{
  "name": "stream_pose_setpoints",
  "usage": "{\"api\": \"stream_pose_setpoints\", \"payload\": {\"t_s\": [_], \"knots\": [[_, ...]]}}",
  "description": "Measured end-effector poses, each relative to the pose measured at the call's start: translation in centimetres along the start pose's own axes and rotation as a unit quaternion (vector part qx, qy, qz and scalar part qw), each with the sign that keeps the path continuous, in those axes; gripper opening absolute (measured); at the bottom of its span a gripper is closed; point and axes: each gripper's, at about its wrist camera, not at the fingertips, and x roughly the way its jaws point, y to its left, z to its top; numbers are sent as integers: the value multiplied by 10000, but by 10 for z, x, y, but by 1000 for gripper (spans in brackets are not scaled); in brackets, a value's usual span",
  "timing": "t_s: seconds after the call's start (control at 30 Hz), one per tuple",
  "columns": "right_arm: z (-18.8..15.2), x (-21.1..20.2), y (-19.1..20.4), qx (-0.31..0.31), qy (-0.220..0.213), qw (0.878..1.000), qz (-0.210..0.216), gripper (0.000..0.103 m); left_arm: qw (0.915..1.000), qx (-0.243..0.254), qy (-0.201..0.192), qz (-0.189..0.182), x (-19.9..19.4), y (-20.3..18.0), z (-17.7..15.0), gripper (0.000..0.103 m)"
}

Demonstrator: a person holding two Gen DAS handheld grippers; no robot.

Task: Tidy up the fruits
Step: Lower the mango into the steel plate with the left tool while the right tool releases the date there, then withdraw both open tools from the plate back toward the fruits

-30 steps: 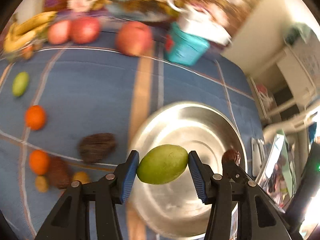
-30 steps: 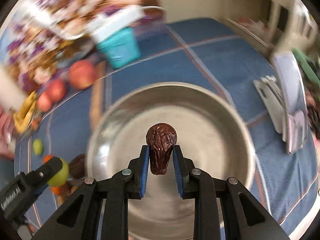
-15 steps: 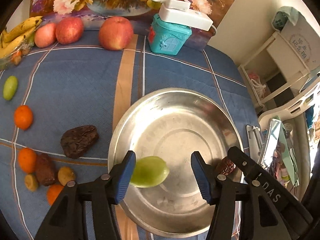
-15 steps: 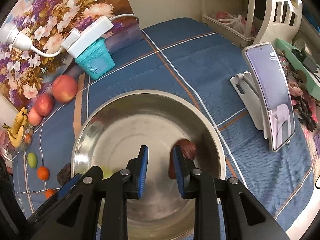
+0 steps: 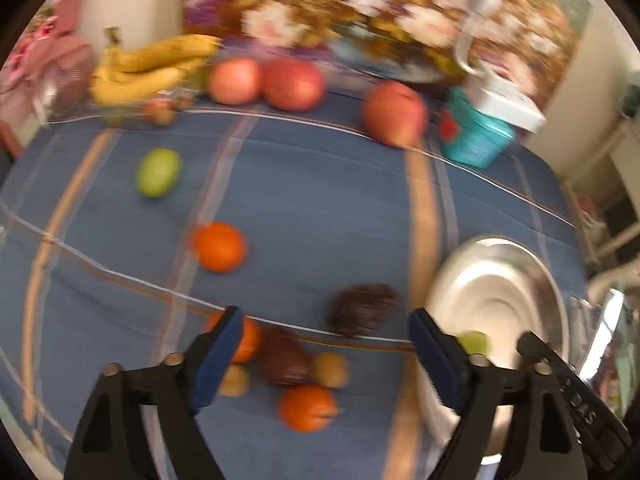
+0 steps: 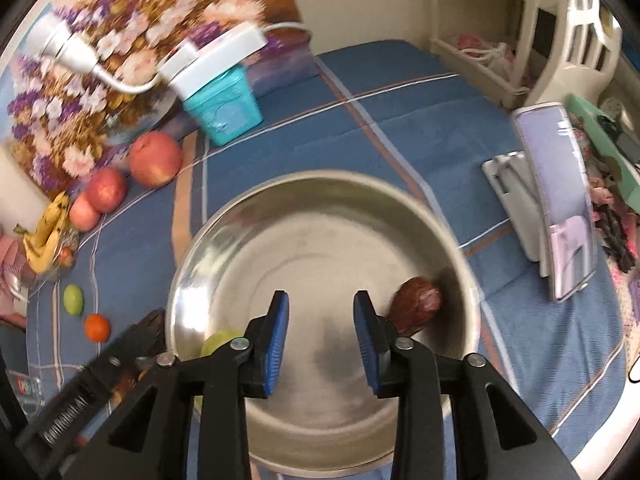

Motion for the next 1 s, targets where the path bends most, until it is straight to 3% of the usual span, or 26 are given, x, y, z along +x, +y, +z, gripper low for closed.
{"api": "stream_pose_setpoints", "payload": {"t_s": [0.07, 0.23, 0.4, 0.47, 0.77, 1.0], "knots": [[-4, 4, 9, -92, 97, 9998, 130, 53, 9997, -117, -135, 164, -7, 21, 1, 103], [-13, 11, 36, -419, 231, 9985, 279, 75, 9978, -412, -356, 388, -19, 58, 2, 103], [-23, 11, 62, -776, 140, 9965, 283, 85, 9952, -560, -448, 661, -29, 81, -1, 103], [-27, 10, 70, -852, 102, 9956, 373, 96, 9945, -585, -493, 714, -32, 90, -2, 103], [-44, -1, 106, -1179, -118, 9910, 628, 96, 9963, -489, -298, 633, -28, 108, -6, 103], [-64, 2, 142, -1709, 100, 9821, 779, 96, 9984, -535, 57, 179, -13, 114, -9, 103]]}}
